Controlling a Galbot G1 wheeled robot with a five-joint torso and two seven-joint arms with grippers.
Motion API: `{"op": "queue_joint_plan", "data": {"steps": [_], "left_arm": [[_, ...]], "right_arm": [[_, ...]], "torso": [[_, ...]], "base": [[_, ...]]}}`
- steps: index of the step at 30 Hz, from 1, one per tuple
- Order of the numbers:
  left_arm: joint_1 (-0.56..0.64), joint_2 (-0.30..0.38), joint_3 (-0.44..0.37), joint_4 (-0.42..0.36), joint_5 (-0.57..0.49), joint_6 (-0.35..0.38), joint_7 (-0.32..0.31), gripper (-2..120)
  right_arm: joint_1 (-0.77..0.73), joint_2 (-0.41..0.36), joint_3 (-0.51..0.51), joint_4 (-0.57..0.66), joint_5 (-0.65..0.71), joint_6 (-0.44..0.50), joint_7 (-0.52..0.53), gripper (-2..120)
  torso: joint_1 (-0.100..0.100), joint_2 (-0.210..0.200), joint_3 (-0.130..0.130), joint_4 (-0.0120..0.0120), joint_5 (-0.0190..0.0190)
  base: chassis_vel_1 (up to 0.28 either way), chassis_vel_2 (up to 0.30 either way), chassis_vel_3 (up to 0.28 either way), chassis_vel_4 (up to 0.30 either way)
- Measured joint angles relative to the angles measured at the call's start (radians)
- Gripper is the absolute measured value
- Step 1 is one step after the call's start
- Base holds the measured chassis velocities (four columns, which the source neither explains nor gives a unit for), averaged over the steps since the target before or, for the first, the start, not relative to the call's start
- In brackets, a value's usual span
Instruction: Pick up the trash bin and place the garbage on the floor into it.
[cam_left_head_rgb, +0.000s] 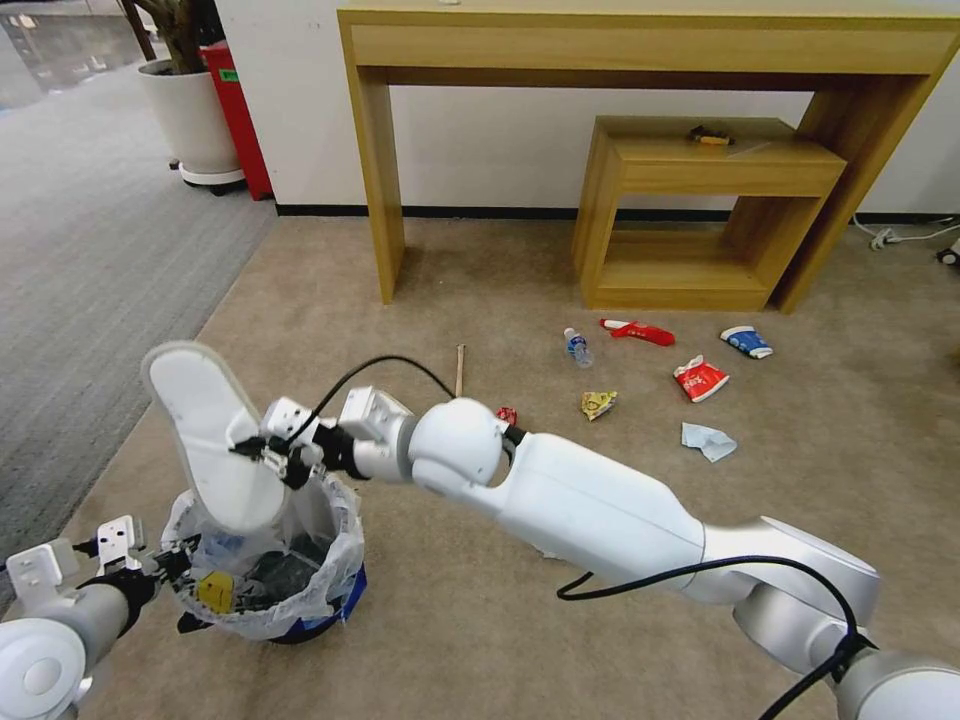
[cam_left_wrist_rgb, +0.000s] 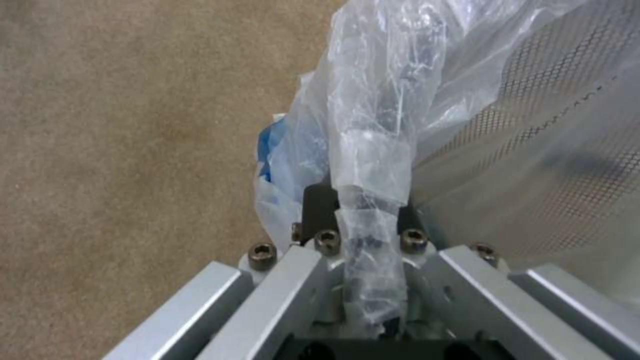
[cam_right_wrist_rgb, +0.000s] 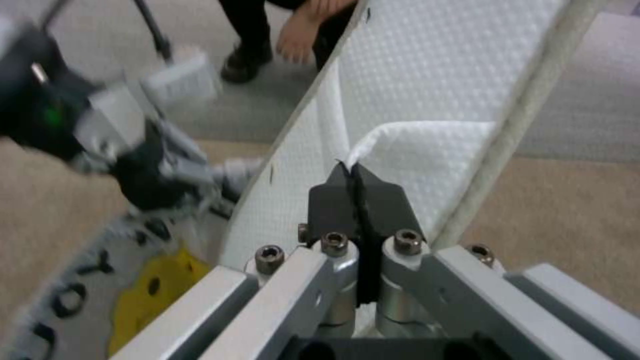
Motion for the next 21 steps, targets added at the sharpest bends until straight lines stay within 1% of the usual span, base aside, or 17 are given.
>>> {"op": "queue_joint_plan", "data": {"steps": [2,4,5,6,9,10,11,14,15,17,18,19,21], "left_arm": [[0.0,-0.001,0.0,-0.003,0.0,0.0,0.001,0],[0.001,-0.002,0.0,-0.008,0.0,0.0,0.003,0],[0.002,-0.004,0.0,-0.009,0.001,0.0,0.003,0],[0.002,-0.004,0.0,-0.009,0.001,0.0,0.003,0],[0.005,-0.005,0.001,-0.011,0.002,0.001,0.003,0],[0.006,-0.006,0.001,-0.012,0.002,0.001,0.003,0],[0.006,-0.006,0.001,-0.012,0.002,0.001,0.003,0],[0.005,-0.014,0.001,-0.014,0.006,0.001,0.003,0],[0.005,-0.014,0.001,-0.014,0.006,0.001,0.003,0],[0.004,-0.02,0.002,-0.018,0.01,0.001,0.003,0],[0.004,-0.021,0.002,-0.02,0.01,0.001,0.003,0],[0.004,-0.021,0.002,-0.02,0.01,0.001,0.003,0],[0.007,-0.023,-0.003,-0.025,0.012,0.001,0.005,0]], "right_arm": [[-0.004,0.003,-0.017,-0.007,-0.008,0.006,0.016,0],[-0.015,0.009,-0.044,-0.013,-0.01,0.008,0.064,0],[-0.025,0.015,-0.058,-0.018,-0.01,0.005,0.101,5],[-0.025,0.015,-0.058,-0.018,-0.01,0.005,0.101,5],[-0.046,0.027,-0.069,-0.019,0.001,-0.02,0.171,18],[-0.05,0.027,-0.07,-0.018,0.004,-0.024,0.185,22],[-0.05,0.027,-0.07,-0.018,0.004,-0.024,0.185,22],[-0.063,0.023,-0.064,0.002,0.021,-0.052,0.249,35],[-0.063,0.023,-0.064,0.002,0.021,-0.052,0.249,35],[-0.069,0.016,-0.047,0.024,0.045,-0.068,0.289,46],[-0.072,0.014,-0.042,0.029,0.05,-0.069,0.296,50],[-0.072,0.014,-0.042,0.029,0.05,-0.069,0.296,50],[-0.095,0.008,-0.002,0.051,0.07,-0.079,0.322,62]], "torso": [[0.0,0.0,0.0,0.0,0.0],[0.0,0.0,0.0,-0.0001,0.0],[0.0,0.0,0.0,-0.0001,0.0],[0.0,0.0,0.0,-0.0001,0.0],[0.0,0.0,0.0,0.0002,0.0001],[0.0,0.0,0.0,0.0002,0.0001],[0.0,0.0,0.0,0.0002,0.0001],[0.0,0.0,0.0,0.0,0.0002],[0.0,0.0,0.0,0.0,0.0002],[0.0,0.0,0.0,-0.0001,0.0001],[0.0,0.0,0.0,0.0,0.0001],[0.0,0.0,0.0,0.0,0.0001],[0.0,0.0,0.0,0.0,0.0001]], "base": [[0.0,0.0,0.0,0.0],[0.0,0.0,0.0,0.0],[0.0,0.0,0.0,0.0],[0.0,0.0,0.0,0.0],[0.0,0.0,0.0,0.0],[0.0,0.0,0.0,0.0],[0.0,0.0,0.0,0.0],[0.0,0.0,0.0,0.0],[0.0,0.0,0.0,0.0],[0.0,0.0,0.0,0.0],[0.0,0.0,0.0,0.0],[0.0,0.0,0.0,0.0],[0.0,0.0,0.0,0.0]]}}
